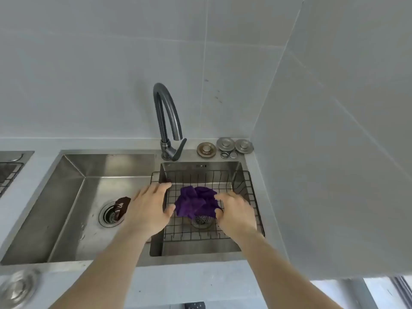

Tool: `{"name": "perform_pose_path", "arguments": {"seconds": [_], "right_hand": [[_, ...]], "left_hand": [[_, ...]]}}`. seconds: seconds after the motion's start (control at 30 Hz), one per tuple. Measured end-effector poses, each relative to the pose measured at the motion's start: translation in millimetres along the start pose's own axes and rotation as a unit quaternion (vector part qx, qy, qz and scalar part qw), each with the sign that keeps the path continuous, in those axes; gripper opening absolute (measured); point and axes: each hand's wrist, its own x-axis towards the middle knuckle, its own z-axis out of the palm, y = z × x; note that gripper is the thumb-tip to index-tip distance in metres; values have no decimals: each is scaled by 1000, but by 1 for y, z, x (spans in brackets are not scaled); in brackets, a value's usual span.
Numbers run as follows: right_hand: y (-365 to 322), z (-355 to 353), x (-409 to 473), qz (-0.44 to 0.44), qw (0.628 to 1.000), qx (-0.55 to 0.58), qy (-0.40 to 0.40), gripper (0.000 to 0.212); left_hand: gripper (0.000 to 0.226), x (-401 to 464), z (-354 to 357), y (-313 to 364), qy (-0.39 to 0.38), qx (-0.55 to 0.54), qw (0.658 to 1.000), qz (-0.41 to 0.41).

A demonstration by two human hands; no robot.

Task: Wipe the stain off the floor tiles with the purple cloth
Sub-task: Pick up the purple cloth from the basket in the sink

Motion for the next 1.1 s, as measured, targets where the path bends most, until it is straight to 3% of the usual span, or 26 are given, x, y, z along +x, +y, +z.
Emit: {"name": "perform_pose_path", "arguments": {"seconds": [0.2, 0.33, 0.6, 0.7, 0.87, 1.1], "right_hand": [[30, 40, 74, 37, 996, 9, -75, 31], [40, 63, 102, 35, 994, 10, -100, 30], [40, 105, 137, -2, 992, 19, -128, 48], [41, 116, 142, -8, 989, 9, -145, 47], [39, 123, 142, -1, 990, -4, -141, 18], [38, 101, 132, 25, 998, 30, -46, 7]], "left_hand": [[49, 70, 51, 5, -114, -21, 993, -17], [45, 97, 76, 10, -143, -20, 989, -27], [47, 126, 117, 5, -180, -3, 982, -62], [39, 128, 126, 2, -170, -19, 983, -72], [11, 129, 128, 0, -141, -30, 987, -68], [13, 115, 103, -5, -69, -64, 993, -77]]}}
